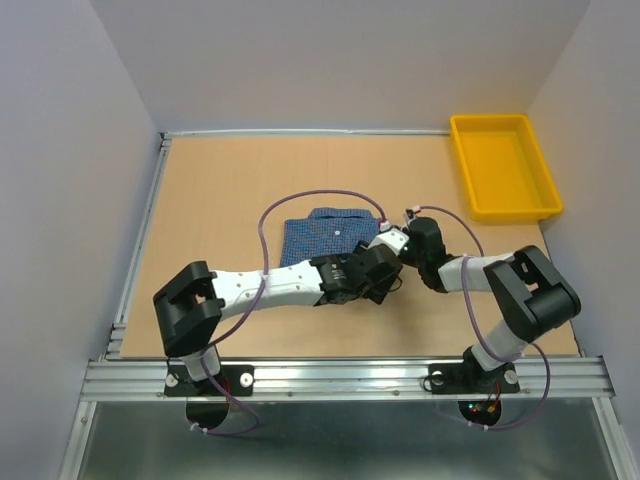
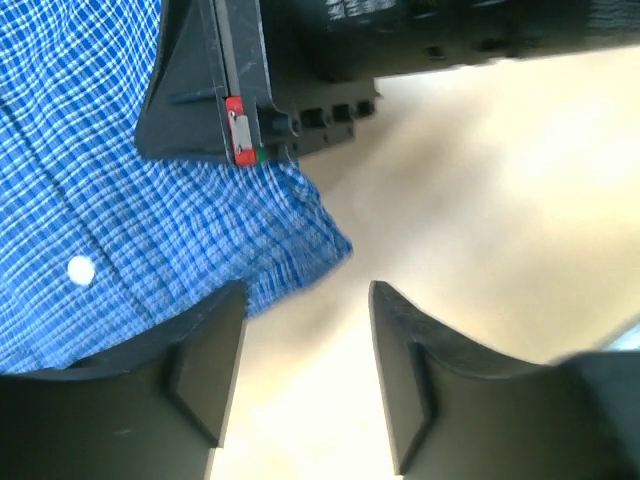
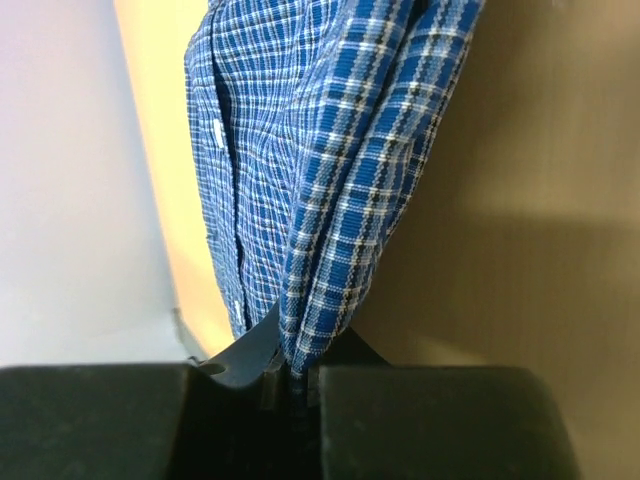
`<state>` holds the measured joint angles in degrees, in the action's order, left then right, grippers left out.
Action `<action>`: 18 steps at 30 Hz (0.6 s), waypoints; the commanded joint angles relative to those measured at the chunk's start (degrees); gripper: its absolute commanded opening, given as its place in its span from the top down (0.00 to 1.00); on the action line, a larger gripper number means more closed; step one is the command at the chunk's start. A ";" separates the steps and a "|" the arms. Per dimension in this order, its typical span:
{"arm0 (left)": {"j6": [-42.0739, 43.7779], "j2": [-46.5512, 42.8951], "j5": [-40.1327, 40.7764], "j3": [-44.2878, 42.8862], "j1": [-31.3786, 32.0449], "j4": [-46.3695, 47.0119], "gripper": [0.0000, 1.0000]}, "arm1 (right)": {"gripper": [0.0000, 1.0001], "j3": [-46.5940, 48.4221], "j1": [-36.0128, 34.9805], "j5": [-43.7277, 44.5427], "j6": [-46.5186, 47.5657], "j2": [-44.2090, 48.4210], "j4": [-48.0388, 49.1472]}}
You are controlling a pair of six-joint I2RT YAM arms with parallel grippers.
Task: Fold and stack the long sleeve shirts
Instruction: Fold the shirt
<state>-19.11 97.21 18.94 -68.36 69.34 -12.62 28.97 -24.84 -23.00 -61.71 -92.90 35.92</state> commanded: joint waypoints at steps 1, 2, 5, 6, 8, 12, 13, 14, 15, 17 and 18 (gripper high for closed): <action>-4.70 -10.09 -2.76 -6.00 -3.32 -4.68 0.25 | 0.99 7.40 0.40 3.66 11.34 5.44 -14.80; -5.14 -11.50 -3.55 -6.08 -4.55 -5.74 0.23 | 0.99 9.07 0.49 4.71 15.27 6.15 -17.96; -5.67 -17.83 -8.03 -4.42 -11.31 -5.84 0.17 | 0.99 15.57 0.85 7.87 22.76 8.87 -31.05; -5.24 -19.41 -11.17 -2.85 -13.86 -5.40 0.17 | 0.99 17.33 0.93 9.19 24.69 9.49 -38.74; -3.57 -24.42 -12.43 -0.13 -19.58 -4.17 0.17 | 0.99 23.74 1.28 12.79 30.65 10.55 -50.09; -0.75 -30.84 -13.57 1.65 -27.40 -5.74 0.17 | 1.00 37.27 1.46 22.37 40.16 11.16 -68.98; -0.31 -31.46 -13.93 1.65 -28.90 -6.27 0.17 | 1.00 43.56 1.55 25.35 42.01 11.08 -72.54; 0.47 -32.68 -14.80 1.65 -31.17 -7.14 0.17 | 0.99 46.67 1.64 30.42 45.42 10.90 -79.27; 0.74 -33.22 -15.07 1.65 -32.24 -7.50 0.17 | 0.99 49.83 1.46 33.26 47.02 10.64 -82.47; 1.09 -34.10 -15.42 1.56 -33.74 -8.12 0.17 | 0.99 60.08 1.46 38.45 50.88 9.59 -88.63; 1.18 -34.80 -16.03 1.56 -35.14 -8.55 0.17 | 0.99 63.80 1.55 43.00 51.77 7.93 -94.22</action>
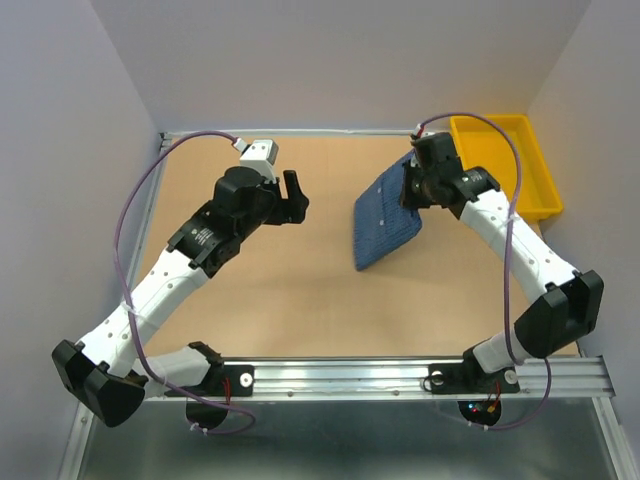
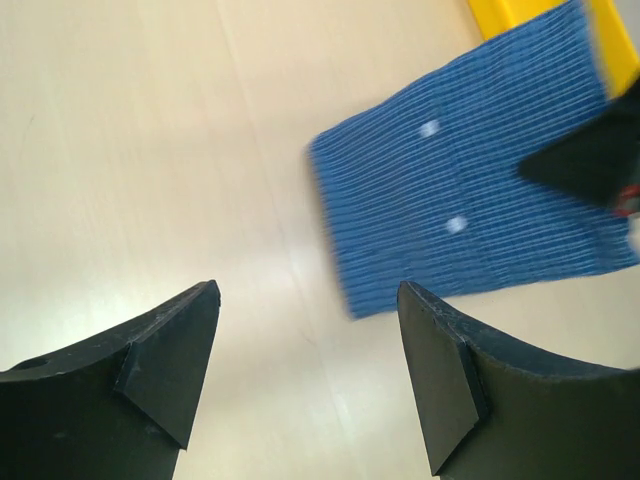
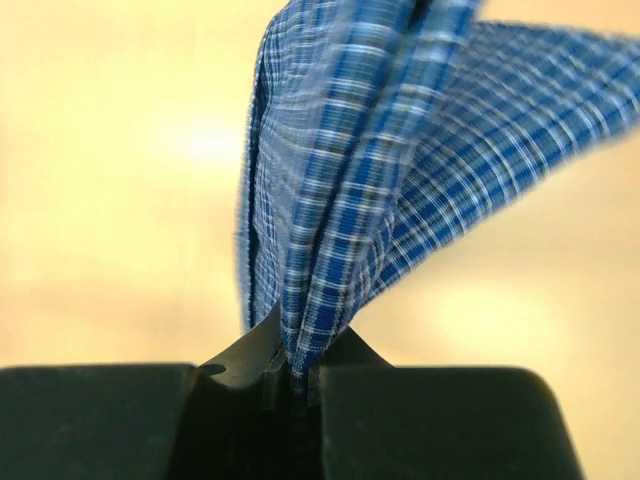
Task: Fold and stack the long sleeve shirts
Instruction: Fold the shirt
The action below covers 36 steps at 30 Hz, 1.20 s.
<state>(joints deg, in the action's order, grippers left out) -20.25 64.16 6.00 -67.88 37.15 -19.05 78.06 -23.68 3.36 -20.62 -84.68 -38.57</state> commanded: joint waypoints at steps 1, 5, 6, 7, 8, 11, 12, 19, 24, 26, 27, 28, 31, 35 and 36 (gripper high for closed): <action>2.41 -2.02 -3.53 1.17 -3.57 -2.31 0.17 | 0.99 17.71 0.30 18.95 12.17 -1.09 -22.14; 1.36 -3.16 -5.56 2.48 -5.42 -2.31 0.17 | 1.00 28.80 -0.75 28.25 13.06 -8.03 -33.58; 1.01 -3.34 -5.65 3.53 -5.77 -2.31 0.17 | 0.99 29.86 -1.62 29.50 13.15 -9.26 -34.98; 0.22 -3.60 -5.74 4.15 -5.94 -2.22 0.17 | 0.99 30.30 -4.15 30.73 12.89 -12.23 -35.52; -0.05 -3.78 -7.30 4.77 -6.12 -2.31 0.17 | 0.99 30.66 -5.66 32.83 10.97 -13.56 -35.87; -1.71 -5.09 -7.23 7.75 -6.82 -3.10 0.17 | 1.00 31.19 -12.25 33.55 7.63 -20.94 -35.71; -1.98 -5.97 -7.32 8.46 -7.00 -3.19 0.17 | 0.99 31.10 -13.92 33.65 7.18 -23.22 -35.35; -4.18 -10.19 -8.90 14.08 -7.97 -3.63 0.17 | 0.99 30.30 -23.60 32.42 3.48 -42.57 -30.52; -5.06 -12.74 -9.17 16.45 -8.05 -3.80 0.18 | 0.99 32.24 -25.71 30.14 4.18 -47.32 -29.90; -5.32 -13.36 -9.34 16.90 -8.05 -3.80 0.18 | 0.98 32.94 -27.29 29.25 6.73 -48.64 -30.07; -5.50 -13.53 -9.25 17.51 -8.05 -3.80 0.18 | 0.95 33.81 -28.08 29.95 7.43 -50.39 -31.21; -5.85 -13.62 -9.25 17.78 -8.05 -3.89 0.18 | 0.93 34.61 -29.48 30.48 7.87 -51.36 -32.35; -6.29 -14.50 -9.78 18.92 -8.14 -3.54 0.18 | 0.83 35.23 -30.89 31.81 7.79 -52.69 -34.03; -6.64 -16.26 -10.57 21.20 -8.05 -2.75 0.18 | 0.48 33.91 -31.07 25.48 7.70 -49.01 -31.75; -6.82 -17.04 -10.40 21.99 -8.05 -2.66 0.18 | 0.44 33.48 -31.16 23.99 8.05 -48.13 -31.05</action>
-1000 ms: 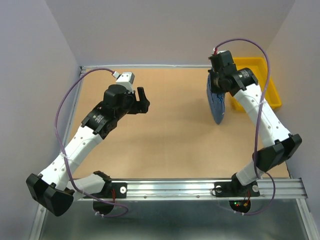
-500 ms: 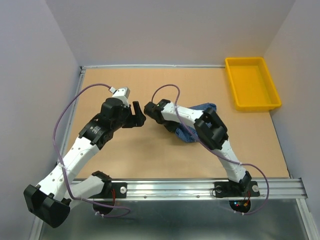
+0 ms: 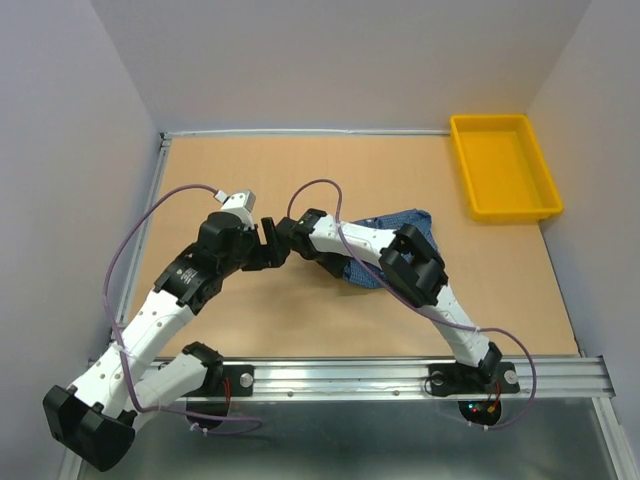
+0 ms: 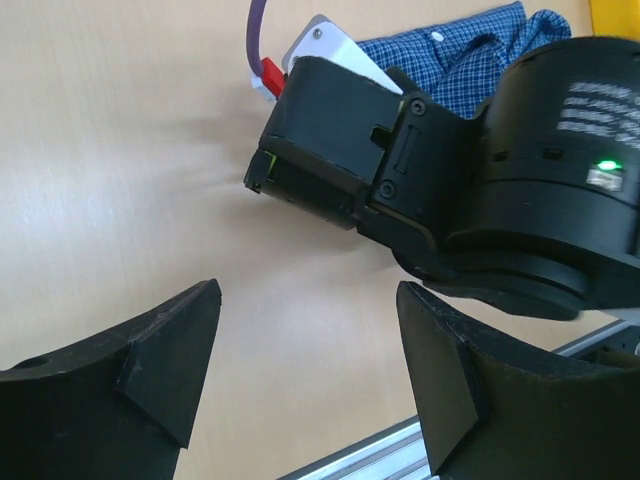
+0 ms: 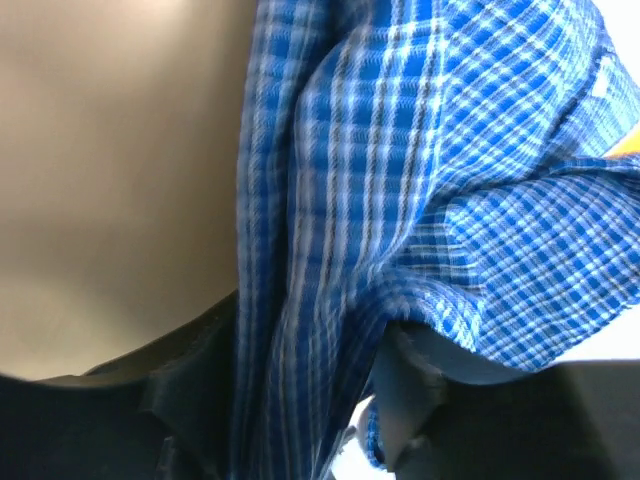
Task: Fold and stack the long sleeve shirts
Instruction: Fold the shirt
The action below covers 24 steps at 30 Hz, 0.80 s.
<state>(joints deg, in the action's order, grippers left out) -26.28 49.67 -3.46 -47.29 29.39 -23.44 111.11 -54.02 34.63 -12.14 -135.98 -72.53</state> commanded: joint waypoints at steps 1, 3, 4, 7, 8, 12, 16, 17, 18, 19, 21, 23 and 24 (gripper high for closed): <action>-0.87 -3.08 -0.84 1.76 -0.38 1.82 0.18 | 0.44 -0.71 -1.00 -7.47 -0.17 4.14 3.27; -0.88 -4.22 -0.32 2.63 -0.38 1.91 0.18 | 0.44 -2.29 -1.52 -7.30 0.98 6.25 4.32; -0.79 -4.40 0.03 2.64 -0.38 1.82 0.18 | 0.46 -3.61 -2.31 -7.21 1.41 7.04 4.94; -0.17 -5.46 1.26 1.94 -0.38 1.56 0.18 | 0.46 -10.37 -3.37 -8.52 2.38 10.20 8.36; -0.17 -5.72 1.70 1.59 -0.38 1.64 0.18 | 0.45 -12.21 -4.16 -8.88 1.86 11.17 9.50; 0.62 -8.79 7.31 -1.48 -0.38 1.91 0.18 | 0.38 -21.53 -4.87 -13.44 -0.42 16.97 15.03; 2.28 -10.82 11.28 -4.12 -0.38 2.26 0.18 | 0.25 -23.83 -4.87 -16.78 -1.22 25.40 19.18; 2.81 -10.91 11.63 -4.48 -0.38 2.43 0.18 | 0.20 -23.75 -4.87 -17.49 -1.13 28.29 19.53; 2.99 -10.82 11.81 -4.65 -0.38 2.96 0.18 | 0.19 -23.49 -4.87 -18.89 -1.13 29.62 20.14; 3.08 -10.74 12.07 -5.00 -0.38 3.14 0.18 | 0.17 -23.22 -4.78 -19.42 -1.04 30.77 20.32; 2.99 -10.47 12.60 -5.10 -0.38 3.40 0.18 | 0.14 -23.48 -4.78 -19.69 -2.01 34.55 21.55; 2.99 -9.68 12.43 -4.83 -0.38 3.84 0.18 | 0.12 -24.79 -4.69 -17.94 -3.41 37.01 21.91; 3.69 -8.90 11.91 -4.40 -0.38 4.54 0.18 | 0.11 -25.58 -4.43 -15.84 -5.85 39.54 22.17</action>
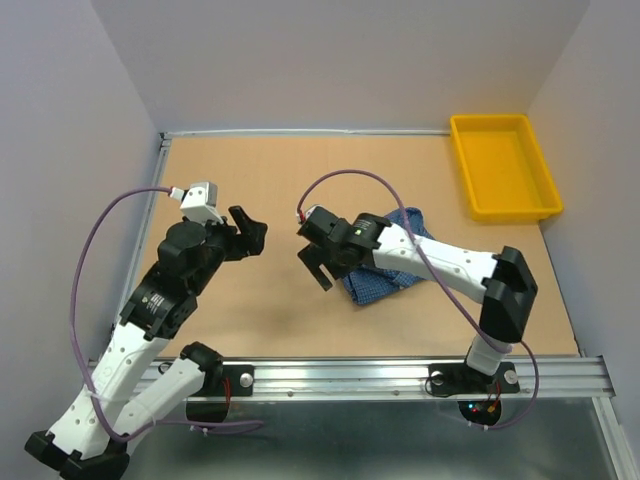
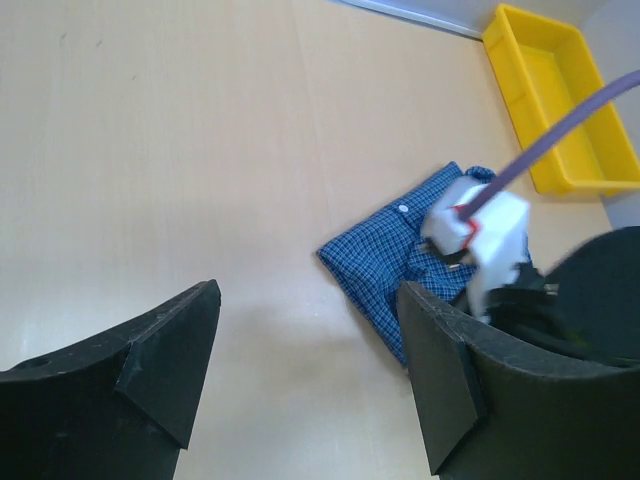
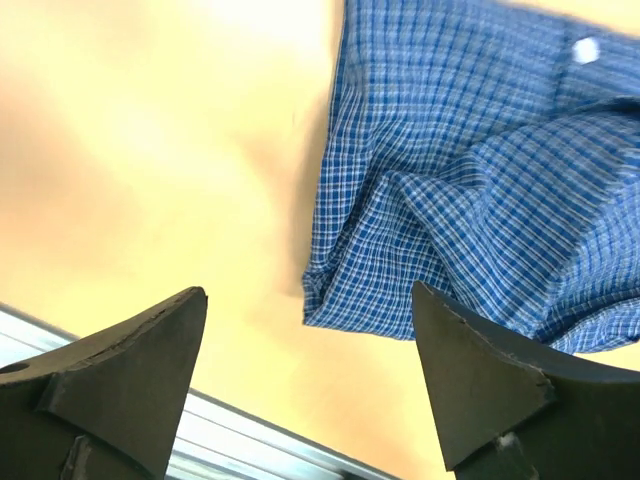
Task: Fold and stack the long sleeve shirts
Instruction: Fold the shirt
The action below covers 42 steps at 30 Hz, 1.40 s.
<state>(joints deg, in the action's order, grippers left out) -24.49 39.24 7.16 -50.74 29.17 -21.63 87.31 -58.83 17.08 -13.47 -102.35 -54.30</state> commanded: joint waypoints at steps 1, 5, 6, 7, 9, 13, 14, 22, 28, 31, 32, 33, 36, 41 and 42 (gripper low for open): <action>2.34 1.97 0.67 -0.59 -0.16 3.17 0.18 | 0.12 -3.01 1.86 2.08 -5.76 7.32 4.38; 5.59 5.57 -4.77 1.78 -0.16 6.59 0.18 | 0.21 -13.37 10.53 -1.43 -13.05 17.50 9.29; 6.03 7.41 -6.87 2.74 -0.16 8.60 0.18 | 0.25 -19.22 12.92 -3.52 -16.11 22.40 12.26; 6.47 8.56 -9.68 3.10 -0.16 9.40 0.18 | 0.27 -21.80 15.21 -4.59 -17.62 25.32 13.77; 8.14 11.10 -13.03 3.72 -0.08 12.12 0.18 | 0.30 -27.52 22.16 -6.96 -21.48 30.16 16.67; 9.55 19.70 -19.64 3.98 2.37 16.61 0.18 | 0.32 -40.77 32.62 -14.79 -26.42 39.67 24.32; 9.55 21.12 -19.55 3.81 3.34 17.40 0.18 | 0.32 -42.38 36.12 -15.67 -27.38 41.68 25.29; 9.90 33.17 -16.83 -0.76 11.61 19.96 0.18 | 0.37 -54.87 48.80 -29.20 -33.54 43.28 38.91; 8.85 34.49 -16.74 0.46 12.93 21.01 0.18 | 0.40 -56.11 49.51 -30.09 -34.51 41.97 44.01; 8.58 34.93 -16.91 0.99 13.46 21.36 0.18 | 0.42 -56.02 49.60 -30.61 -34.51 40.65 45.94; 8.58 35.11 -16.91 1.08 13.55 21.36 0.18 | 0.42 -56.02 49.51 -30.88 -34.60 40.30 46.30; 8.50 35.11 -16.91 1.17 13.63 21.36 0.18 | 0.42 -56.02 49.51 -31.23 -34.69 39.77 47.09; 8.23 35.46 -16.91 1.35 13.81 21.36 0.18 | 0.42 -55.67 49.51 -31.67 -34.60 38.27 47.54; 7.97 35.55 -16.83 1.61 13.99 21.36 0.18 | 0.42 -56.81 49.60 -30.71 -34.78 38.27 47.54; 7.88 35.72 -16.74 1.70 13.99 21.36 0.18 | 0.42 -57.42 49.51 -30.53 -34.95 38.19 47.45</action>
<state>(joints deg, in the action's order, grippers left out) -16.19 75.11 -9.43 -48.75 42.76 -2.37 31.66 -9.72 -13.54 -47.88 -64.47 -10.26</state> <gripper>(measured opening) 0.825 0.579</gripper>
